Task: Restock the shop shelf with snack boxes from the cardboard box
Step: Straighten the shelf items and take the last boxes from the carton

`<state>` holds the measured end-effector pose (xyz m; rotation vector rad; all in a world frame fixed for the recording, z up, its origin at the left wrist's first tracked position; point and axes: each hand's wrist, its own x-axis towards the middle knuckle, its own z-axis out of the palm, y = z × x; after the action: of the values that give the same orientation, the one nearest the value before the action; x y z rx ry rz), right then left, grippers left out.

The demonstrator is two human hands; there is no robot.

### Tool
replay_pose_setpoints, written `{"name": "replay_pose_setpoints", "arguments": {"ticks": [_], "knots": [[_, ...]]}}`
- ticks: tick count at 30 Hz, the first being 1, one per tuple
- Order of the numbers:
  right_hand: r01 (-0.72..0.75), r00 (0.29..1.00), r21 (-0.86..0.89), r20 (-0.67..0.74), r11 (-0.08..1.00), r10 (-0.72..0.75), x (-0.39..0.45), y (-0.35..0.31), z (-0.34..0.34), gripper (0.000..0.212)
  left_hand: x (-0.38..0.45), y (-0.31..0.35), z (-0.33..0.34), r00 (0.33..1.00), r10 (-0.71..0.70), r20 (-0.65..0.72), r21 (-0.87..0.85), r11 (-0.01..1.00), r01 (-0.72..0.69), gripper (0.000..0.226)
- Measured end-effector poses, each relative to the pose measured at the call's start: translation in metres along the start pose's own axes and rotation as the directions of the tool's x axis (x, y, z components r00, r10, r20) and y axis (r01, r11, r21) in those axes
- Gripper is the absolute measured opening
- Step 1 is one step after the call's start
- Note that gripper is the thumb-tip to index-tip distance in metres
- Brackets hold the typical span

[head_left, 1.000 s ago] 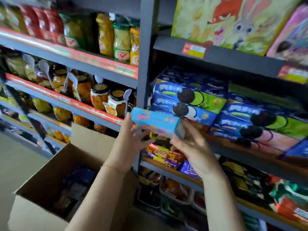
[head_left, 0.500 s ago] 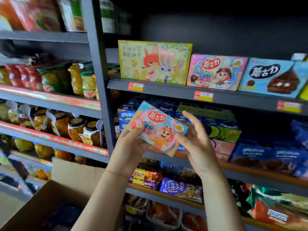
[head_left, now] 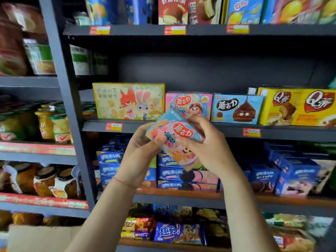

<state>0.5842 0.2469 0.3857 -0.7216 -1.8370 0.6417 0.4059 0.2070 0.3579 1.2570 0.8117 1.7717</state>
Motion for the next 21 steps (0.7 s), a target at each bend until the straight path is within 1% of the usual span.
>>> {"name": "replay_pose_setpoints", "arguments": {"ticks": [2,4,5,6,7,8,9,10,11,12,13,15,17,19,21], "knots": [[0.056,0.998,-0.146,-0.018,0.988,-0.059,0.013,-0.01,-0.012,0.047,0.011,0.007,0.006,0.997,0.061,-0.055,0.072,0.996,-0.057,0.05],[0.09,0.994,-0.305,-0.036,0.948,-0.106,0.025,-0.018,-0.024,0.051,0.023,0.016,0.007,0.981,0.164,-0.104,0.18,0.973,-0.144,0.044],[0.099,0.992,-0.384,-0.034,0.918,-0.121,0.032,-0.022,-0.029,0.053,0.03,0.021,0.006,0.96,0.248,-0.127,0.273,0.94,-0.207,0.038],[0.107,0.991,-0.464,-0.017,0.879,-0.13,0.038,-0.027,-0.033,0.054,0.038,0.028,0.004,0.928,0.349,-0.131,0.39,0.879,-0.275,0.03],[0.115,0.991,-0.541,0.008,0.833,-0.131,0.045,-0.032,-0.037,0.055,0.048,0.034,0.001,0.886,0.451,-0.11,0.527,0.782,-0.333,0.026],[0.116,0.992,-0.607,0.034,0.786,-0.12,0.052,-0.036,-0.039,0.056,0.06,0.04,-0.004,0.833,0.551,-0.053,0.669,0.639,-0.38,0.025],[0.117,0.993,-0.66,0.056,0.742,-0.107,0.06,-0.04,-0.041,0.055,0.073,0.044,-0.009,0.779,0.627,0.034,0.79,0.46,-0.405,0.028],[0.124,0.992,-0.706,0.077,0.698,-0.099,0.068,-0.042,-0.041,0.053,0.087,0.048,-0.014,0.743,0.658,0.123,0.876,0.28,-0.393,0.033],[0.139,0.99,-0.748,0.096,0.648,-0.102,0.076,-0.043,-0.041,0.051,0.099,0.051,-0.017,0.735,0.651,0.187,0.925,0.134,-0.355,0.039],[0.15,0.989,-0.785,0.113,0.601,-0.099,0.084,-0.043,-0.039,0.051,0.109,0.053,-0.021,0.752,0.623,0.217,0.951,0.039,-0.306,0.043],[0.155,0.988,-0.812,0.13,0.562,-0.085,0.09,-0.042,-0.038,0.052,0.116,0.055,-0.022,0.78,0.586,0.219,0.965,-0.014,-0.26,0.046],[0.163,0.986,-0.845,0.155,0.509,-0.058,0.099,-0.039,-0.036,0.054,0.125,0.059,-0.022,0.834,0.511,0.207,0.976,-0.05,-0.211,0.049],[0.176,0.984,-0.854,0.168,0.489,-0.06,0.104,-0.035,-0.034,0.053,0.133,0.064,-0.023,0.87,0.449,0.203,0.979,-0.076,-0.189,0.054],[0.187,0.982,-0.853,0.179,0.487,-0.063,0.107,-0.031,-0.032,0.055,0.141,0.068,-0.021,0.893,0.4,0.204,0.979,-0.102,-0.178,0.054],[0.199,0.979,-0.857,0.198,0.476,-0.053,0.109,-0.028,-0.03,0.061,0.149,0.069,-0.017,0.906,0.375,0.195,0.979,-0.125,-0.159,0.051]]}}
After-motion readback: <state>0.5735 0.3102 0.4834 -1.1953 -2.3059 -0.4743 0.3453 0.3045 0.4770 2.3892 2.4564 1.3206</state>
